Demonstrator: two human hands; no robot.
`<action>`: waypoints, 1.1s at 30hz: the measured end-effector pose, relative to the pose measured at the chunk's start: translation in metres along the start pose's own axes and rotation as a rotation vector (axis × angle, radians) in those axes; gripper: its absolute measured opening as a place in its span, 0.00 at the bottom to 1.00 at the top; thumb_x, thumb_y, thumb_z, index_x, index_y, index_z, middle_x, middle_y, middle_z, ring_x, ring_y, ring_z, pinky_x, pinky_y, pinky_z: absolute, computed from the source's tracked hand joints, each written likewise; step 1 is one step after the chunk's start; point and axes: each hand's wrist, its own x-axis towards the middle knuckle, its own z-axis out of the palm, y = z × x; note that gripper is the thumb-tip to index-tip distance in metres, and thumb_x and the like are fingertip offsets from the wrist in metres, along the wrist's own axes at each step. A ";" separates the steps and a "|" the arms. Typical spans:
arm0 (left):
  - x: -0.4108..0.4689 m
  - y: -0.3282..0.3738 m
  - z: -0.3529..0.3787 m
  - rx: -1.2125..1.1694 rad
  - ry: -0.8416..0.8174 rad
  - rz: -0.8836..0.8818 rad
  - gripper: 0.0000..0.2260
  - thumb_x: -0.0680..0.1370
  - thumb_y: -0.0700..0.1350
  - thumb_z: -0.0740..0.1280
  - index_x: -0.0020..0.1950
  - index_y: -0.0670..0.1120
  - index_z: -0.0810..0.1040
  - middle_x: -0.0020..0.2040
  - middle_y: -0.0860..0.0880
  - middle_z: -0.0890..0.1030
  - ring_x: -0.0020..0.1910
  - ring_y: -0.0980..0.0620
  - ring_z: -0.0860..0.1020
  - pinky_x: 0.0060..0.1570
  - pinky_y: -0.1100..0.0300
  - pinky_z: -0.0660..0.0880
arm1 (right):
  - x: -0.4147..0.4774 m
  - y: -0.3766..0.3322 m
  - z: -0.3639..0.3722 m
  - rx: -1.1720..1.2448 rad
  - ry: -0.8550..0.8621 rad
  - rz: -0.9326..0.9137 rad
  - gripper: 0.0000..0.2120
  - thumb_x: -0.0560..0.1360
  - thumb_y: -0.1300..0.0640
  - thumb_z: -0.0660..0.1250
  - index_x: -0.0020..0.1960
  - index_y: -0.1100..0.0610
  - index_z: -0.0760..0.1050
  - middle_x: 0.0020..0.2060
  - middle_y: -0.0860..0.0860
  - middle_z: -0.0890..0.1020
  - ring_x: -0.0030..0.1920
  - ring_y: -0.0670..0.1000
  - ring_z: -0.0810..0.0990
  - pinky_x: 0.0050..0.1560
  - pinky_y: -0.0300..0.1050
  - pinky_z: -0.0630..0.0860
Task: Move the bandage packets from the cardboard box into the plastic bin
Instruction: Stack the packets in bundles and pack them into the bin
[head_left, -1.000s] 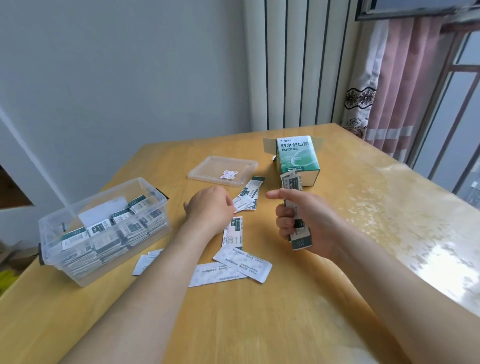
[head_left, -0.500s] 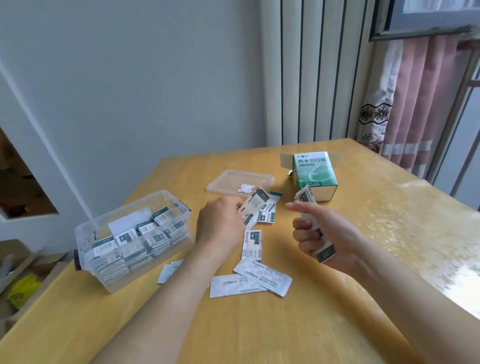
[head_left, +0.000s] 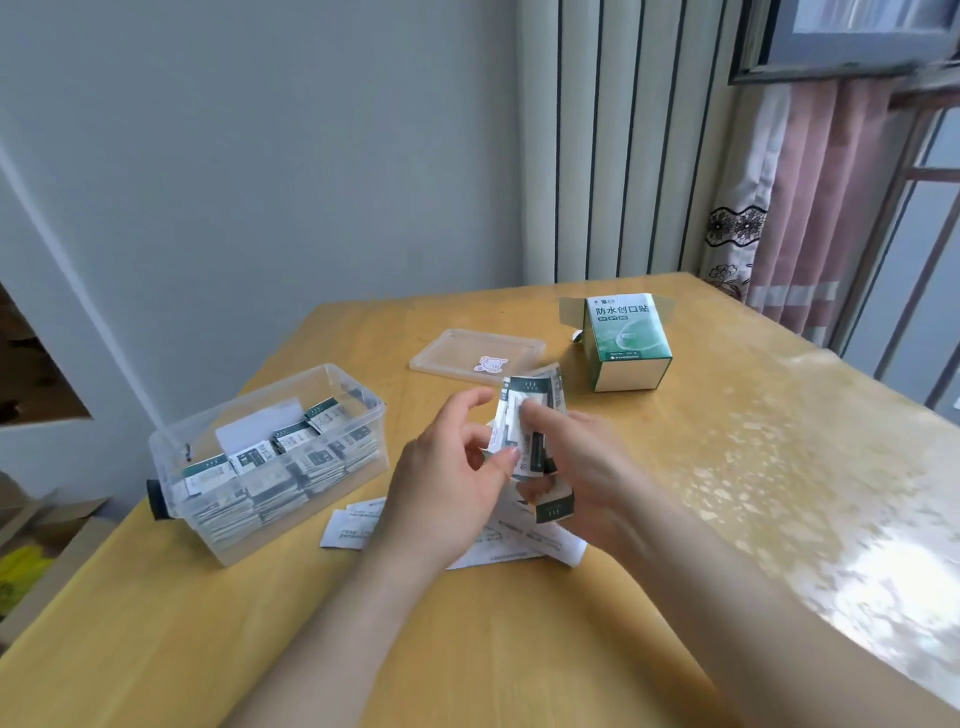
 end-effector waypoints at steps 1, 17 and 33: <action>-0.001 0.000 -0.001 0.134 0.011 0.066 0.20 0.77 0.46 0.68 0.67 0.55 0.69 0.41 0.56 0.79 0.39 0.55 0.75 0.43 0.60 0.71 | 0.000 0.003 -0.001 0.012 -0.007 0.021 0.07 0.79 0.56 0.63 0.49 0.60 0.76 0.30 0.54 0.75 0.28 0.51 0.71 0.28 0.42 0.63; -0.017 0.010 -0.002 0.228 -0.383 0.294 0.57 0.60 0.57 0.80 0.73 0.72 0.40 0.73 0.70 0.35 0.75 0.62 0.37 0.69 0.54 0.65 | -0.016 0.005 -0.003 0.013 -0.208 0.033 0.08 0.77 0.66 0.60 0.54 0.66 0.74 0.37 0.61 0.73 0.35 0.56 0.75 0.29 0.42 0.72; -0.009 0.003 -0.015 0.084 -0.273 0.284 0.49 0.65 0.48 0.78 0.72 0.72 0.48 0.75 0.68 0.50 0.72 0.69 0.55 0.64 0.68 0.64 | -0.017 0.001 -0.006 -0.272 -0.258 -0.089 0.05 0.77 0.66 0.60 0.43 0.61 0.73 0.27 0.51 0.65 0.26 0.48 0.64 0.29 0.42 0.60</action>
